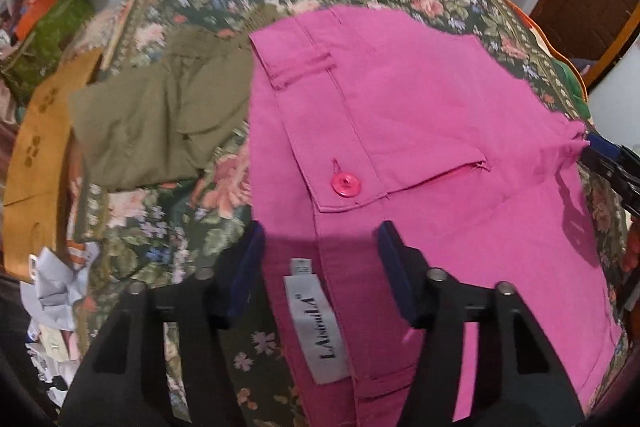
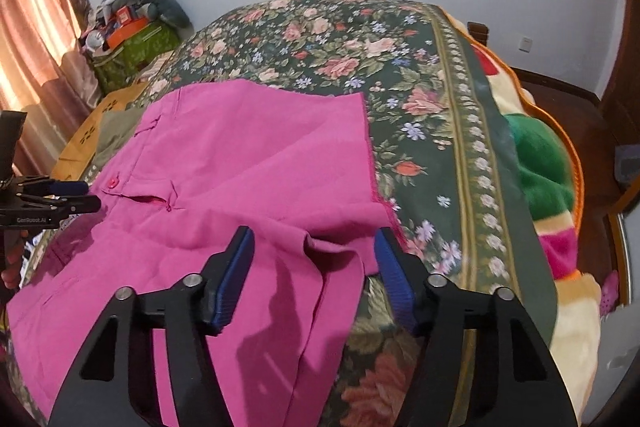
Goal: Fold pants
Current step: 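Lower both tools toward the waistband of the pink pants, then grasp the pink pants waistband with the left gripper while the right gripper grasps the hem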
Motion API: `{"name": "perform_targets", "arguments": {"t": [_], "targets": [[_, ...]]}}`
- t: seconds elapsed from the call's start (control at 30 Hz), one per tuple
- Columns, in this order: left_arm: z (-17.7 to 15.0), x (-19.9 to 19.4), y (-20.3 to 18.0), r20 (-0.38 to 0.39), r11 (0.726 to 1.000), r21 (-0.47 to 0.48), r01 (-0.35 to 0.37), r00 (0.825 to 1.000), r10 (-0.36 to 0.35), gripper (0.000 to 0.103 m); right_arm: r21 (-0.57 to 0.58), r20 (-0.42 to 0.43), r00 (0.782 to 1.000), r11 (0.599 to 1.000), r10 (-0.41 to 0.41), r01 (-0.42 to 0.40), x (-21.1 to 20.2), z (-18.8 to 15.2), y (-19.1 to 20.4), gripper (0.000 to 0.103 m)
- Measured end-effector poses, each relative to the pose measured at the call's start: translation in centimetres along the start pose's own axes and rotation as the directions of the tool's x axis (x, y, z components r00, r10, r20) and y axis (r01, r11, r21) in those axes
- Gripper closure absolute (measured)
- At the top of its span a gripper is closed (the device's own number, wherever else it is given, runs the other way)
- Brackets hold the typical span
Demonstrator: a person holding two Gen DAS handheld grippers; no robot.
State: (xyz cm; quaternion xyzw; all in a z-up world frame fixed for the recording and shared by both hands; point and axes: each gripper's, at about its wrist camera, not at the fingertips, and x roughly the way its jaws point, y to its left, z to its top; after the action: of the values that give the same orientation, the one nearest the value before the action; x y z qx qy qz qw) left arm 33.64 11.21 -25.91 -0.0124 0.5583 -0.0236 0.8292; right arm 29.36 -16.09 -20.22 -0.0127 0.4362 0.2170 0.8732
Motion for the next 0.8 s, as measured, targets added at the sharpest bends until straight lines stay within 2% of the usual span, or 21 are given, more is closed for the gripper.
{"name": "perform_targets", "arguments": {"t": [0.03, 0.07, 0.13, 0.27, 0.33, 0.37, 0.53, 0.67, 0.8], "targets": [[0.1, 0.3, 0.2, -0.012, 0.999, -0.006, 0.037, 0.999, -0.037, 0.063, -0.001, -0.008, 1.0, 1.0, 0.002, -0.002, 0.4, 0.1, 0.0, 0.051], [0.1, 0.7, 0.5, -0.033, 0.995, -0.027, 0.098, 0.995, -0.099, 0.068, 0.001, -0.016, 1.0, 1.0, 0.006, -0.006, 0.7, 0.1, -0.2, 0.052], [0.2, 1.3, 1.0, -0.057, 0.987, -0.059, 0.15, 0.987, -0.154, 0.073, 0.008, -0.038, 0.999, 1.0, 0.016, -0.016, 1.5, 0.3, -0.4, 0.061], [0.0, 1.4, 0.8, -0.049, 0.99, -0.031, 0.136, 0.989, -0.138, 0.08, 0.001, -0.055, 0.998, 0.999, 0.034, -0.034, 2.2, 0.3, -0.3, 0.074], [-0.1, 1.3, 0.5, -0.04, 0.995, -0.01, 0.099, 0.994, -0.099, 0.089, -0.014, -0.059, 0.997, 0.999, 0.044, -0.045, 2.2, 0.1, 0.1, 0.091], [-0.2, 1.3, 0.4, -0.036, 0.997, -0.003, 0.082, 0.996, -0.082, 0.091, -0.024, -0.063, 0.997, 0.999, 0.038, -0.04, 2.4, 0.1, 0.2, 0.095], [-0.7, 1.5, 0.4, -0.018, 0.999, 0.042, 0.019, 1.0, -0.019, 0.092, -0.068, -0.057, 0.998, 0.998, -0.009, 0.005, 2.5, 0.0, 0.7, 0.098], [-0.9, 1.7, 0.8, -0.008, 1.0, 0.026, 0.017, 1.0, -0.017, 0.092, -0.11, -0.089, 0.995, 0.993, -0.043, 0.033, 3.2, -0.2, 0.8, 0.099], [-1.1, 1.9, 0.3, 0.005, 0.999, 0.043, -0.005, 1.0, 0.005, 0.092, -0.102, -0.116, 0.992, 0.994, -0.047, 0.035, 3.8, -0.2, 0.5, 0.099]]}}
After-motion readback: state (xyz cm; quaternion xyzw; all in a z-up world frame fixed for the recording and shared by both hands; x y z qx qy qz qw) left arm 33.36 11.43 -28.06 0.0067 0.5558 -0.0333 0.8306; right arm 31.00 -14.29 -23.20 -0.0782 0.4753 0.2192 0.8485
